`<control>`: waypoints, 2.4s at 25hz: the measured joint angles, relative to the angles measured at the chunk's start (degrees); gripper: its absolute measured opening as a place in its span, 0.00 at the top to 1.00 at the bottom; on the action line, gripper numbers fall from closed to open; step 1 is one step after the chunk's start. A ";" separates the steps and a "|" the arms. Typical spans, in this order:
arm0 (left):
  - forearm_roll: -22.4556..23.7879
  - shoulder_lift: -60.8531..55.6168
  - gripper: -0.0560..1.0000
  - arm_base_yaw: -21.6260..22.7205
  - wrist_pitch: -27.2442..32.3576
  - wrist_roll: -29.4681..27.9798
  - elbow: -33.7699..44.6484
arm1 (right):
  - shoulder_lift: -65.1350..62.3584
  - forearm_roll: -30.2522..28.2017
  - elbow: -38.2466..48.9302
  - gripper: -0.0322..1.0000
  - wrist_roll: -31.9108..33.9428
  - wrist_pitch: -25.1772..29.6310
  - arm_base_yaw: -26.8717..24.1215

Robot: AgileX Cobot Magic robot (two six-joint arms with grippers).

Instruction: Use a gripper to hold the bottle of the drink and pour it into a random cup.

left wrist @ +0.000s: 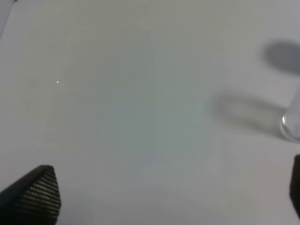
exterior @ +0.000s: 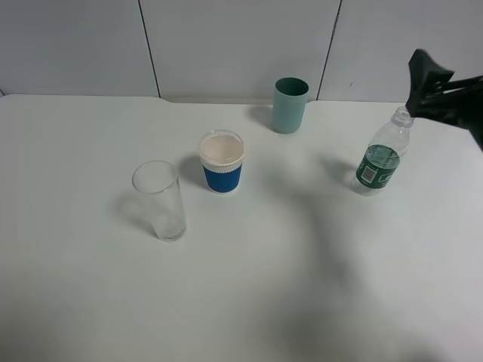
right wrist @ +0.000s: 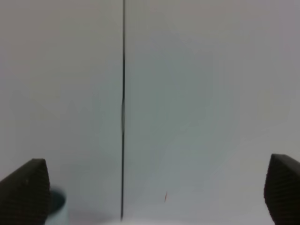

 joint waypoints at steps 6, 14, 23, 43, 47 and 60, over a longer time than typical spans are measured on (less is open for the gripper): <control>0.00 0.00 0.01 0.00 0.00 0.00 0.00 | -10.56 2.18 -6.46 0.12 -14.72 20.73 0.00; 0.00 0.00 0.01 0.00 0.00 0.00 0.00 | -19.29 0.97 -12.88 0.12 -21.15 37.47 -3.75; 0.00 0.00 0.01 0.00 0.00 0.00 0.00 | -23.84 -7.69 -13.27 0.12 -12.80 48.50 -17.39; 0.00 0.00 0.01 0.00 0.00 0.00 0.00 | -47.32 -31.80 -20.53 0.12 17.40 76.10 -28.15; 0.00 0.00 0.01 0.00 0.00 0.00 0.00 | -54.63 -31.55 -20.58 0.12 17.40 85.78 -28.15; 0.00 0.00 0.01 0.00 0.00 0.00 0.00 | -64.22 -25.55 -20.60 0.12 16.41 104.79 -27.22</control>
